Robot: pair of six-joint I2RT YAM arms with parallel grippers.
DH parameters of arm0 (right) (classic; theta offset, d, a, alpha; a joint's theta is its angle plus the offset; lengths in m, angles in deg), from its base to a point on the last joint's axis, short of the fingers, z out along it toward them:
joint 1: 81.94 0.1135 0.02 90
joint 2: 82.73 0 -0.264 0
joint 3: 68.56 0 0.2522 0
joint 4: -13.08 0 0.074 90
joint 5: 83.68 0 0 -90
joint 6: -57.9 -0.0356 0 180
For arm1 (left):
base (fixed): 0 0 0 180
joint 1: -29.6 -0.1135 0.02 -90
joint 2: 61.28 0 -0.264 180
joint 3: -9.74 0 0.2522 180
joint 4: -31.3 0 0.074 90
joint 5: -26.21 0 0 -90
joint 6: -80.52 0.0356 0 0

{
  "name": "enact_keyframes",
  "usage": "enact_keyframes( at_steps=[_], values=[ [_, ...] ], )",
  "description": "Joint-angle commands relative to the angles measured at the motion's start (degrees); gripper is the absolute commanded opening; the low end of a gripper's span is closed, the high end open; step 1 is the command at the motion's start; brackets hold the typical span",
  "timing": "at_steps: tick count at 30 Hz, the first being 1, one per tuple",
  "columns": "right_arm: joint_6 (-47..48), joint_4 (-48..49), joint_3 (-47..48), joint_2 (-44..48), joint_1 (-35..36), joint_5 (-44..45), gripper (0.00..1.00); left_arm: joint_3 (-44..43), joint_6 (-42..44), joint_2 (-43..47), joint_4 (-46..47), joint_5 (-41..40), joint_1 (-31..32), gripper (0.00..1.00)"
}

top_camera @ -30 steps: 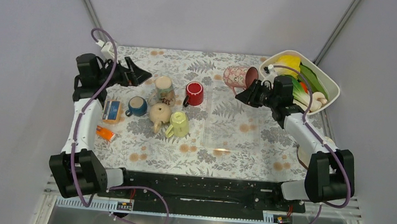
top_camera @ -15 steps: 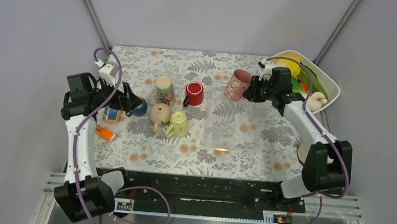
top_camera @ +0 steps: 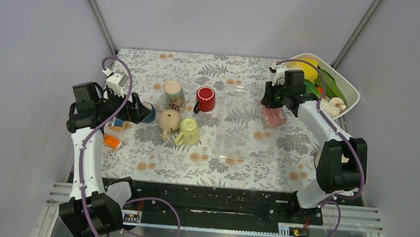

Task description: Turn the mug right side up

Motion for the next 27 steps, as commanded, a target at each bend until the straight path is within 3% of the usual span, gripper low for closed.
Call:
enact_keyframes(
  at_steps=[1,6,10,14,19,27],
  values=[
    [1.8,6.0,4.1,2.7,0.1,-0.7,0.0,0.0,1.7,0.2,2.3,1.4,-0.3,0.99],
    [2.0,2.5,7.0,5.5,0.3,-3.1,0.0,-0.2,2.6,0.7,2.2,5.5,-0.3,0.99],
    [4.9,-0.6,8.6,9.9,0.3,-15.9,0.0,-3.0,4.3,-0.3,1.8,11.3,1.3,0.99],
    [6.8,-1.0,6.9,16.6,0.5,-34.6,0.0,-10.2,5.0,-4.5,0.7,5.9,11.1,0.99],
    [7.0,-0.1,4.5,23.6,2.2,-48.5,0.0,-23.1,0.9,-15.0,0.4,-3.4,27.3,0.99],
    [3.5,8.0,-2.3,32.6,6.5,-54.8,0.0,-45.7,-7.9,-38.2,-7.5,7.7,37.9,0.99]
  ],
)
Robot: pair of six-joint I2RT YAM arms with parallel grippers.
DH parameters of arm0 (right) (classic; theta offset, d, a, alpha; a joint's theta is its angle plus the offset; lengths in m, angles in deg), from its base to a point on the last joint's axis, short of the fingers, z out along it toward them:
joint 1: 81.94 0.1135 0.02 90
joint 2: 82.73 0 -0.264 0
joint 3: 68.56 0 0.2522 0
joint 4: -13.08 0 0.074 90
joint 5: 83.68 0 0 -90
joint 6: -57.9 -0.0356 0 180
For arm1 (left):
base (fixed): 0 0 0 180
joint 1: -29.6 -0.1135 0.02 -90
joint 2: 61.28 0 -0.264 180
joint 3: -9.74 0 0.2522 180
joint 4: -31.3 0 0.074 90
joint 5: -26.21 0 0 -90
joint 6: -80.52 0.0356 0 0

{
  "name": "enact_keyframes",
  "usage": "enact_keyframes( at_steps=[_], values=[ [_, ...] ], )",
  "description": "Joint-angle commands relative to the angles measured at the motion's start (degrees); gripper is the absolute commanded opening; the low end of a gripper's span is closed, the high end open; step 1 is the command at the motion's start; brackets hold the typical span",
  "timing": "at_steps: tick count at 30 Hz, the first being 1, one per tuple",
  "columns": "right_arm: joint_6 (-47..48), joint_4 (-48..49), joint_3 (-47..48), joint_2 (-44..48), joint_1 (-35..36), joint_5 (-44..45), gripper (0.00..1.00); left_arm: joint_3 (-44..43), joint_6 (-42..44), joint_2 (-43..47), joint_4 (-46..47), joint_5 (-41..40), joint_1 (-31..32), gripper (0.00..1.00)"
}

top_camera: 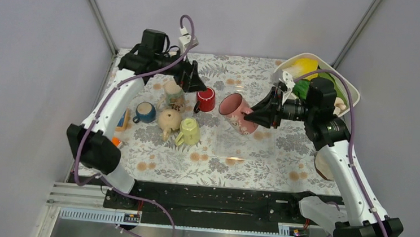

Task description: Turn the mug right side up

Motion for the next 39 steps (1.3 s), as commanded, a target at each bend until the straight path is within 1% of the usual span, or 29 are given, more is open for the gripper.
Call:
enact_keyframes(
  at_steps=[1,3,6,11,14,16,22,26,28,30,31,33,35,36,38,39],
  values=[
    [-1.2,9.0,-1.6,3.4,1.7,-6.7,0.0,-8.0,-4.9,-7.8,-5.4,6.4,3.6,0.99],
    [-1.2,9.3,-2.4,4.2,1.9,-6.5,0.0,-8.8,-5.5,-8.9,-5.8,7.5,5.5,0.99],
    [-0.1,9.2,-3.4,5.3,1.9,-6.3,0.0,-8.3,-5.8,-8.8,-5.8,6.7,8.5,0.99],
    [1.3,8.2,-3.8,5.0,2.1,-6.5,0.0,-7.9,-7.9,-9.3,-5.8,8.8,12.4,0.99],
    [4.2,5.7,-4.0,5.0,2.0,-6.4,0.0,-8.0,-7.7,-9.0,-5.8,7.7,13.8,0.99],
    [4.5,6.0,-4.7,5.4,2.1,-6.1,0.0,-7.8,-7.2,-8.9,-5.8,6.6,14.3,0.99],
    [1.4,9.8,-5.6,6.6,2.3,-7.2,0.0,-6.1,-7.2,-11.5,-5.9,5.8,16.3,0.99],
    [1.9,9.8,-5.7,6.5,2.5,-6.6,0.0,-7.9,-6.3,-13.7,-7.7,5.7,18.0,0.93],
    [2.0,9.8,-5.7,6.3,2.6,-6.5,0.0,-9.3,-5.7,-14.6,-9.0,5.1,18.7,0.85],
    [2.1,9.9,-5.7,6.3,2.8,-6.2,0.0,-9.8,-5.9,-15.3,-9.2,5.3,19.0,0.68],
    [2.3,9.6,-5.7,6.4,2.9,-6.1,0.0,-10.1,-6.1,-15.5,-9.2,5.5,19.2,0.57],
    [3.9,8.0,-5.2,6.3,3.0,-4.9,0.0,-10.6,-6.2,-15.8,-9.3,5.3,19.3,0.27],
    [8.6,2.7,-4.1,5.9,3.0,-2.7,0.0,-11.4,-5.9,-15.8,-9.9,4.0,19.3,0.03],
    [10.8,-0.2,-3.3,5.6,3.1,-1.0,0.0,-11.8,-5.6,-15.6,-10.2,3.2,19.3,0.0],
    [13.8,-4.0,-2.4,5.4,3.1,3.6,0.0,-12.7,-5.5,-15.0,-11.0,0.7,19.3,0.0],
    [14.6,-5.1,-2.4,5.5,3.2,5.7,0.08,-13.2,-5.5,-14.4,-11.3,-0.7,19.3,0.0]
  ],
)
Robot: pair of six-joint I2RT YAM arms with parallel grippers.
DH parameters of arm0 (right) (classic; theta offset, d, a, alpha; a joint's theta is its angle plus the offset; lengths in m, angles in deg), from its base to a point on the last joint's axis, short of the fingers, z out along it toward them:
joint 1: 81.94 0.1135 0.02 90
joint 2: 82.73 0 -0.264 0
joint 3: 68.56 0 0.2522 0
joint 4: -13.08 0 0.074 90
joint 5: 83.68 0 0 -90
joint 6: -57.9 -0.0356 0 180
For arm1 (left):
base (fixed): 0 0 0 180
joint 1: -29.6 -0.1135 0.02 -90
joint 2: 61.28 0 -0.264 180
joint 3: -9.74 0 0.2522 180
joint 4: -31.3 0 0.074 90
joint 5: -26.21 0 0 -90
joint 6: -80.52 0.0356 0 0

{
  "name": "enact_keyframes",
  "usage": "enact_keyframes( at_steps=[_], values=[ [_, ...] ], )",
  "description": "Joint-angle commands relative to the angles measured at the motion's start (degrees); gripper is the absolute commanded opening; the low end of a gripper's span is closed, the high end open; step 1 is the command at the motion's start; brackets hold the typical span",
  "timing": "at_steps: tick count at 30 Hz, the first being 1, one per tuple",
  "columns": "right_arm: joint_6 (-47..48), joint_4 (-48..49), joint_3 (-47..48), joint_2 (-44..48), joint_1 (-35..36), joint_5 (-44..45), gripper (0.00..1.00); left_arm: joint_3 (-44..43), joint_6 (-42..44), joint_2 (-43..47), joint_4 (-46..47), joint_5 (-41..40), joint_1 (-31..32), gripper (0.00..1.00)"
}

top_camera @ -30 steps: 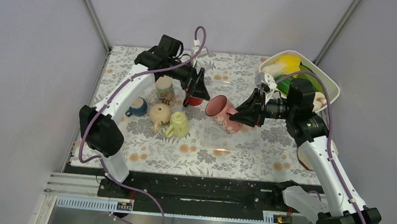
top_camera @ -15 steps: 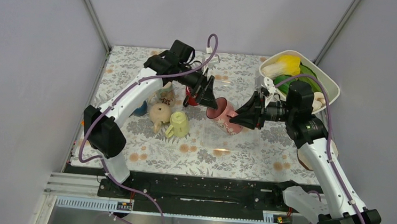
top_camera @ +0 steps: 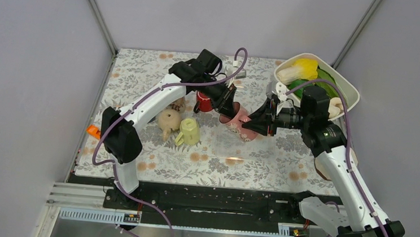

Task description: Turn the mug right side up

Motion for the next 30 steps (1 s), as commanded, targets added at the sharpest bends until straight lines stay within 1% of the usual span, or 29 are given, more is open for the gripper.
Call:
enact_keyframes(
  at_steps=[1,3,5,9,11,12,14,16,19,24,27,29,30],
  values=[
    [9.7,-5.3,3.8,1.5,0.0,7.1,0.19,-5.0,0.5,2.5,-2.1,-3.4,-1.8,0.0],
    [11.3,-8.2,4.4,1.8,0.4,11.1,0.39,-5.5,-0.1,3.5,-2.4,-7.3,-1.8,0.0],
    [12.4,-10.5,4.9,2.3,0.7,15.6,0.52,-5.5,-0.3,4.5,-2.4,-10.8,-1.8,0.0],
    [15.2,-13.9,6.5,2.8,2.8,26.5,0.68,-4.8,-0.9,6.3,-2.4,-18.2,-1.5,0.0],
    [17.0,-15.7,7.3,2.2,5.2,31.9,0.75,-4.0,-0.7,6.7,-2.4,-20.9,-1.1,0.0],
    [17.4,-16.3,7.5,1.7,6.7,34.4,0.8,-3.7,-0.6,6.8,-2.4,-22.2,-0.8,0.0],
    [18.5,-18.1,8.4,-0.1,9.5,38.1,0.85,-3.0,-0.1,6.9,-2.2,-25.7,0.4,0.0],
    [18.2,-18.2,8.9,-2.3,12.3,42.8,0.87,-2.5,0.5,7.0,-2.1,-29.0,1.8,0.0],
    [17.8,-17.8,9.7,-5.7,15.6,48.4,0.87,-2.3,1.3,7.1,-2.0,-32.0,3.6,0.0],
    [17.6,-18.9,13.1,-12.2,19.8,53.3,0.85,-2.4,2.2,7.5,-1.9,-36.5,6.0,0.0],
    [16.3,-19.2,15.1,-15.5,21.8,56.0,0.78,-2.3,2.3,7.3,-1.6,-38.2,7.2,0.0],
    [15.8,-19.0,15.7,-17.5,23.1,58.4,0.7,-2.4,2.5,7.2,-1.6,-38.8,7.7,0.0],
    [15.7,-18.8,15.8,-18.3,23.6,59.7,0.63,-2.3,2.4,7.2,-1.7,-39.0,7.9,0.0]
  ],
)
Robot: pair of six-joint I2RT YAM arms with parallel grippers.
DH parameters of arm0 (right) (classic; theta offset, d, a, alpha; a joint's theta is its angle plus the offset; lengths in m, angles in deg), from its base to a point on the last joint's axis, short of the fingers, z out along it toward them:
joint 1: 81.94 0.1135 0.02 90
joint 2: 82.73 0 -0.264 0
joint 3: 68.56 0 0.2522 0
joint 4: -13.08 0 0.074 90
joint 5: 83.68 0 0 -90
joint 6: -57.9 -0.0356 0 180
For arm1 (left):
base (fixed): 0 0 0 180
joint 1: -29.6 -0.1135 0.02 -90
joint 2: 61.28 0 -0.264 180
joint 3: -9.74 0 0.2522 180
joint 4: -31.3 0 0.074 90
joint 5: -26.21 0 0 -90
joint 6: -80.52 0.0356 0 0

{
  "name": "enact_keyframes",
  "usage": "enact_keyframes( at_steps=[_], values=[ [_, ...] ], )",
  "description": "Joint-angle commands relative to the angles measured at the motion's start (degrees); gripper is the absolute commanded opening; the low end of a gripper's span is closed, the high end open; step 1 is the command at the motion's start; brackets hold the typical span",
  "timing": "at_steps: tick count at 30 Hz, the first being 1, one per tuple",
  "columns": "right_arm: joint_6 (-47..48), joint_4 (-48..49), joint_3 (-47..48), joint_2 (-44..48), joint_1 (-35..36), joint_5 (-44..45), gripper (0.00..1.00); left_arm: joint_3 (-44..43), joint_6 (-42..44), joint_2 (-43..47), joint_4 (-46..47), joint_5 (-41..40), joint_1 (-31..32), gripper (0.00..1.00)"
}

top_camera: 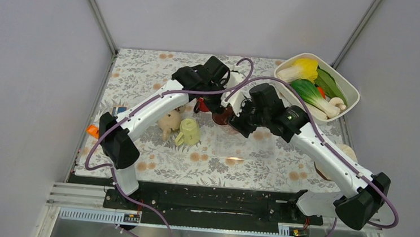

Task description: Turn the mug right side up

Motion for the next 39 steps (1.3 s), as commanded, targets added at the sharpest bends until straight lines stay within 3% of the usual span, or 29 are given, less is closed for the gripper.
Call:
enact_keyframes(
  at_steps=[1,6,10,11,16,17,18,23,28,33,39],
  values=[
    [-1.1,1.6,3.7,-3.1,2.7,8.7,0.51,-1.0,-0.5,4.4,4.1,-1.1,1.2,0.0],
    [-1.3,2.8,3.5,-4.7,3.9,12.8,0.01,-0.6,-0.4,4.9,4.5,-0.7,1.3,0.0],
    [-0.5,3.8,3.1,-3.7,4.0,14.6,0.0,-0.8,0.0,5.4,4.5,-0.8,1.3,0.0],
    [0.1,4.2,2.7,-3.0,4.0,14.9,0.0,-0.7,0.3,5.7,4.5,-1.3,1.2,0.05],
    [2.1,7.7,-1.8,2.0,4.0,15.3,0.0,-0.4,1.1,8.5,4.8,-0.7,-1.1,0.84],
    [2.1,8.4,-2.8,2.9,4.0,15.2,0.0,-0.3,0.8,9.3,5.1,-0.1,-2.2,0.95],
    [2.2,9.0,-3.6,3.8,4.0,15.2,0.0,-0.4,0.7,9.9,5.1,0.4,-3.3,0.98],
    [1.8,12.5,-7.5,6.4,3.1,14.7,0.0,-0.3,0.8,13.2,5.2,3.1,-12.9,0.99],
    [-0.1,16.1,-9.5,6.1,-3.6,9.1,0.0,5.2,1.4,19.3,6.5,10.4,-28.4,0.99],
    [-3.5,21.5,-7.8,-0.4,-12.7,3.2,0.0,18.3,2.4,28.0,8.9,18.7,-41.4,0.99],
    [-7.6,25.8,-1.0,-11.9,-22.2,-5.5,0.0,31.3,7.5,34.9,11.0,32.6,-51.4,0.99]
  ],
)
